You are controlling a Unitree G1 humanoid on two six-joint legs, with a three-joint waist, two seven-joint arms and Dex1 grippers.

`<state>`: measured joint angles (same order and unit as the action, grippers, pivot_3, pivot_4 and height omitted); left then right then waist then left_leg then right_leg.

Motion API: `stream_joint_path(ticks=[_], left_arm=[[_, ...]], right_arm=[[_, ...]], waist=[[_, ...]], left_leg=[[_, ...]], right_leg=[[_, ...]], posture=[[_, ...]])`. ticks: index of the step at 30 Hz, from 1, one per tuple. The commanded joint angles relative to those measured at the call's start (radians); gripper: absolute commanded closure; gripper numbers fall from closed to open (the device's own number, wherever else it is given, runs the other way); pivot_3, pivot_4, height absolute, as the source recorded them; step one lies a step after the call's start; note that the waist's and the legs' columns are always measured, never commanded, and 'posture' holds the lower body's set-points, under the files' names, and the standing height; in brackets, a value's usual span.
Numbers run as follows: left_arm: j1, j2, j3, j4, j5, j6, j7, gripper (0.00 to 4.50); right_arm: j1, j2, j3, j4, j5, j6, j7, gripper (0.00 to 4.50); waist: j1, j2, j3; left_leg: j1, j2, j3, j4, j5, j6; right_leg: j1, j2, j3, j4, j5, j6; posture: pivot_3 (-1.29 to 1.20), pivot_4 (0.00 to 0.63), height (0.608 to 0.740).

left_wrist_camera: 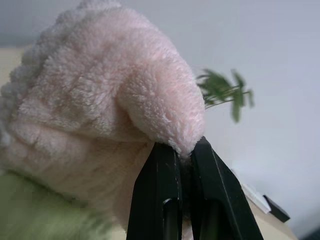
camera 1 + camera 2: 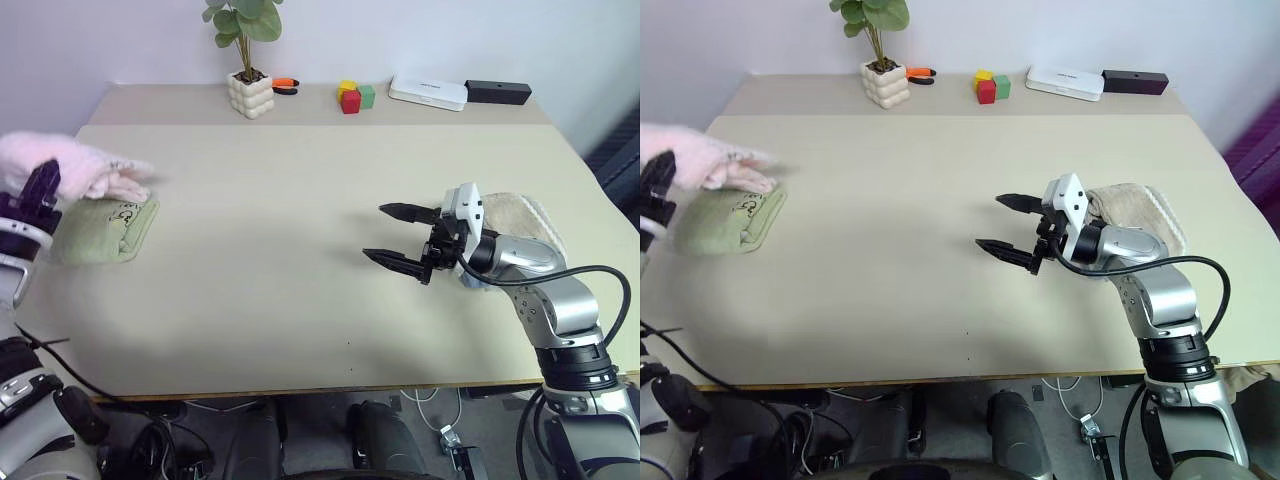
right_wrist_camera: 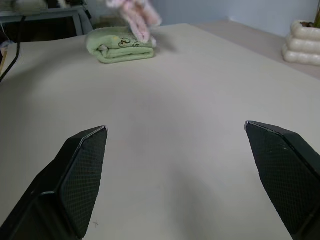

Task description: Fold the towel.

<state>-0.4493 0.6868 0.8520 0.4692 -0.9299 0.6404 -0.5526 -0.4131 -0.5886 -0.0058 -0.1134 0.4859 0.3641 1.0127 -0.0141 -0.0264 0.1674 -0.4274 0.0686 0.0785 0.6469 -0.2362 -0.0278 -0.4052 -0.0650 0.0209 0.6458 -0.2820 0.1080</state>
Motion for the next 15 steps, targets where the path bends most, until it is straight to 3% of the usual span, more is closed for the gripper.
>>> stream_joint_path(ticks=[1, 6, 14, 15], left_arm=[[0.099, 0.004, 0.047, 0.038, -0.006, -0.013, -0.043, 4.48], [0.209, -0.060, 0.057, -0.041, -0.073, 0.071, -0.031, 4.48], [0.213, -0.097, 0.086, -0.085, -0.146, 0.086, 0.020, 4.48], [0.209, -0.094, 0.092, -0.082, -0.154, 0.086, 0.028, 4.16]], right_arm=[[-0.025, -0.009, -0.012, -0.023, 0.002, -0.015, 0.007, 0.00], [-0.028, -0.015, -0.019, -0.018, -0.004, -0.020, 0.012, 0.00], [-0.040, 0.001, -0.010, -0.005, -0.015, -0.030, 0.007, 0.00], [-0.040, 0.002, -0.009, -0.003, -0.016, -0.031, 0.007, 0.00]], waist=[[-0.001, 0.000, 0.000], [0.006, -0.001, 0.000], [0.000, -0.002, -0.001], [0.000, -0.002, -0.001]], left_leg=[[0.000, 0.000, 0.001, 0.000, 0.000, 0.000], [0.000, 0.000, 0.000, 0.000, 0.000, 0.000], [0.000, -0.001, 0.000, -0.001, 0.000, 0.000], [0.000, -0.001, 0.000, -0.001, 0.000, 0.000]], right_leg=[[0.000, 0.000, 0.000, 0.000, 0.000, 0.000], [0.000, -0.002, -0.001, 0.000, -0.001, -0.003], [-0.001, -0.007, -0.001, 0.000, -0.002, -0.004], [-0.001, -0.007, -0.001, 0.000, -0.001, -0.004]], posture=[[0.00, 0.150, 0.735], [0.00, 0.150, 0.735], [0.00, 0.150, 0.735], [0.00, 0.150, 0.735]])
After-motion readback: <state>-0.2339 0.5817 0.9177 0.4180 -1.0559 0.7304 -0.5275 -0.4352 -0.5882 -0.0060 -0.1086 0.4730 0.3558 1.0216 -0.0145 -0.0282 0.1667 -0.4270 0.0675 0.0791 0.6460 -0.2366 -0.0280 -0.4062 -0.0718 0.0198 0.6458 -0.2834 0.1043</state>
